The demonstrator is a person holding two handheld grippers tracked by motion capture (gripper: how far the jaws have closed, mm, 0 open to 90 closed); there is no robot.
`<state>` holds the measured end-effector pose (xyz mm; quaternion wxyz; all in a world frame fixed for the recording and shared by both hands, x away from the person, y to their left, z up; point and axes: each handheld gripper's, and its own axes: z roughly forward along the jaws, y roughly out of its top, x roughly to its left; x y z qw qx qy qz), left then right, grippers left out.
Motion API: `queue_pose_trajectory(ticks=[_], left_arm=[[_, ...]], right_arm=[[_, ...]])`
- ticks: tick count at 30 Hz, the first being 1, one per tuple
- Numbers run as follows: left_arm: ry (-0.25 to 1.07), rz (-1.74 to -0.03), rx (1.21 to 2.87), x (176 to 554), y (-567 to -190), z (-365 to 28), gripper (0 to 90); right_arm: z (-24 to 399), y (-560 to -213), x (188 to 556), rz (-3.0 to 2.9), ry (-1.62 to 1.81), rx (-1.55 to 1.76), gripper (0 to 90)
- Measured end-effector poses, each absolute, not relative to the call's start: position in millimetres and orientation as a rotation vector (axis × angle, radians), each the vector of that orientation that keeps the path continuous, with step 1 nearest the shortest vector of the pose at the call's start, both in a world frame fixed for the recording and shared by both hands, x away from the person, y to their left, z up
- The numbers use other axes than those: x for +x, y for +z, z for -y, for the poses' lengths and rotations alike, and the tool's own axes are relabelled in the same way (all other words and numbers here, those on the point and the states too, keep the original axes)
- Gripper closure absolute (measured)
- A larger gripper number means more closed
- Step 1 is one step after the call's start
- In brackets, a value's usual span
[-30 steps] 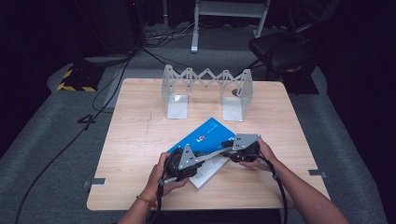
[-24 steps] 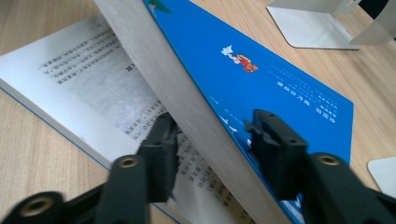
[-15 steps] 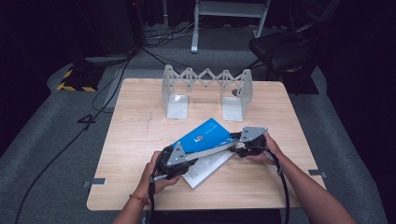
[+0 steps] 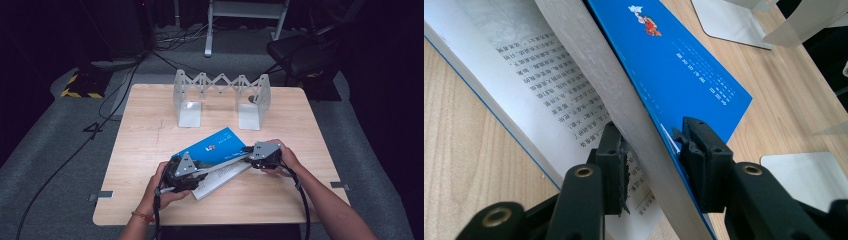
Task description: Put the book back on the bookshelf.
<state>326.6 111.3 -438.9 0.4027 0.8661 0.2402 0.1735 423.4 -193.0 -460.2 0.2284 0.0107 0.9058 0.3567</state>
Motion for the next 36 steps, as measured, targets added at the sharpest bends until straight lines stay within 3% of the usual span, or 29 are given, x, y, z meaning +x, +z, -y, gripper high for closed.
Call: queue_pose_trajectory(ticks=[11, 14, 16, 24, 31, 36], left_arm=[[0.478, -0.626, 2.243, 328.1, -442.0, -94.1, 56.3], [0.504, -0.638, 2.26, 326.9, -441.5, -91.2, 43.6], [0.529, -0.642, 2.281, 326.3, -443.2, -88.8, 42.4], [0.628, -0.595, 2.307, 328.6, -443.0, -93.8, 68.6], [0.539, -0.588, 2.28, 335.6, -447.3, -106.7, 70.8], [0.5, -0.584, 2.256, 339.5, -447.8, -114.2, 71.2]], right_arm=[[186.3, -458.2, 413.2, -2.482, 0.944, -0.003, 66.0], [186.1, -457.1, 413.4, -2.484, 0.944, 0.001, 66.0], [185.9, -454.2, 413.7, -2.478, 0.949, 0.003, 65.9], [182.5, -453.7, 413.4, -2.488, 0.94, 0.006, 65.9], [186.5, -458.0, 423.4, -2.523, 1.077, 0.068, 55.7], [199.5, -463.7, 435.4, -2.547, 1.224, 0.107, 53.8]])
